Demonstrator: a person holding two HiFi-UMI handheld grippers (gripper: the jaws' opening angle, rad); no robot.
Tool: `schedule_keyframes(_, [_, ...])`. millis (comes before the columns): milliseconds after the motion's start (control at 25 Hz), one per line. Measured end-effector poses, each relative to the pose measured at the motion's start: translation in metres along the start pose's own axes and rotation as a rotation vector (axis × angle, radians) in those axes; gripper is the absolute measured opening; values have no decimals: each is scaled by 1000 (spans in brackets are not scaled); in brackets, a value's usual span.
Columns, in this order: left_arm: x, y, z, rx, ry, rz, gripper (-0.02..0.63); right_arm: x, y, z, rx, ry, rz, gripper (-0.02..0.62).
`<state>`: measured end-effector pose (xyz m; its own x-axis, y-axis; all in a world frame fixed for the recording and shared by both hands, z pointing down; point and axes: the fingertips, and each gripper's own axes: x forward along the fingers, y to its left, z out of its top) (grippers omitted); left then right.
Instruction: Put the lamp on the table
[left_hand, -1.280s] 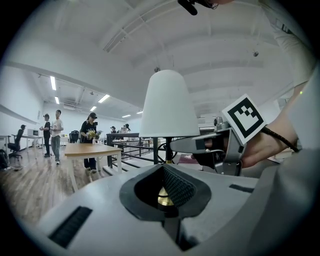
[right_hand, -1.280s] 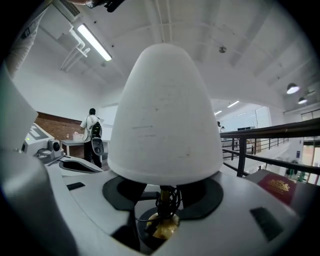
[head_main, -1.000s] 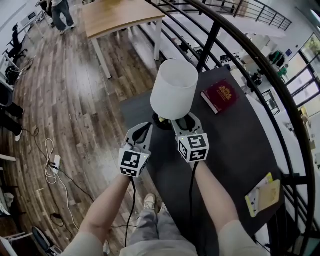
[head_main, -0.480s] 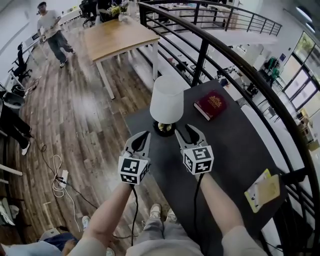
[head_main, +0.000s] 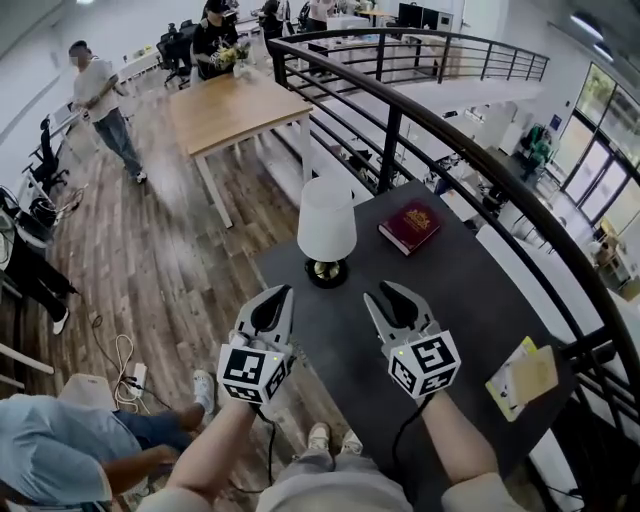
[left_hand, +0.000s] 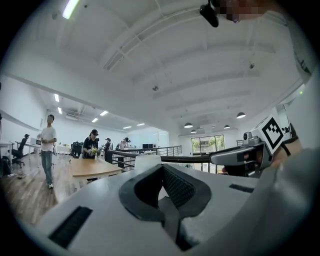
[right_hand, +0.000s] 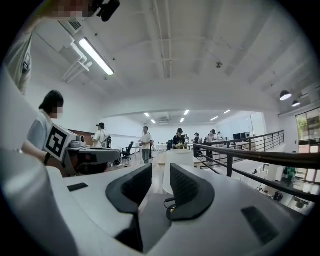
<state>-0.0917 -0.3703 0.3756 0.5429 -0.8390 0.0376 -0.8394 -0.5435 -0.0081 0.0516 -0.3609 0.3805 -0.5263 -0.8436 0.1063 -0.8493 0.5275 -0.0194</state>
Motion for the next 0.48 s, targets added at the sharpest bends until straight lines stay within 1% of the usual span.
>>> schedule_keyframes(160, [-29,-17,32,15,-46,-15,5,-37,18,30,2,-61,27,77])
schedule_keyframes(320, [-54,-41,49,30,-83,-47,5,-63,33,54,-2,-103,46,49])
schedule_keyframes(480, [-75,-65,55,93,-101,-87,5,-81,50,63,-3,-117,72,37])
